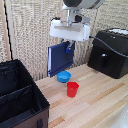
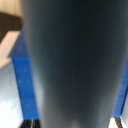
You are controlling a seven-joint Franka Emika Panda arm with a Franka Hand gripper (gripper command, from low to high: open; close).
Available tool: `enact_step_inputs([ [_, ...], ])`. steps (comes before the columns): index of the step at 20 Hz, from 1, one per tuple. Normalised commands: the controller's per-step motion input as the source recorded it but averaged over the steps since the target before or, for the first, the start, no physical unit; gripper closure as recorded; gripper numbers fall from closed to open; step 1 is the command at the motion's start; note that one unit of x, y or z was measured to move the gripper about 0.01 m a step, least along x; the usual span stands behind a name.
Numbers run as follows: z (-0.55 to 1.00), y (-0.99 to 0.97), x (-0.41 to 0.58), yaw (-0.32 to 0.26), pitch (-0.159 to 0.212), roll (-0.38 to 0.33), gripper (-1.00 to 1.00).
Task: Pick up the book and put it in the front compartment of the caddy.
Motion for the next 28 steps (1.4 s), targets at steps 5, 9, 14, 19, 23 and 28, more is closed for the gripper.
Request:
enact_step_inputs([
  [5, 0.55, 0.76, 0.0, -0.104, 0.0, 0.0, 1.0],
  [9, 0.58, 0.75, 0.0, -0.111, -0.004, 0.0, 1.0],
  [14, 0.43, 0.75, 0.0, -0.097, 0.005, 0.0, 1.0],
  [19, 0.36, 0.76, 0.0, -0.088, 0.013, 0.0, 1.0],
  [23, 0.32, 0.76, 0.0, -0.08, 0.028, 0.0, 1.0],
  [28, 0.31, 0.77, 0.0, -0.07, 0.042, 0.0, 1.0],
])
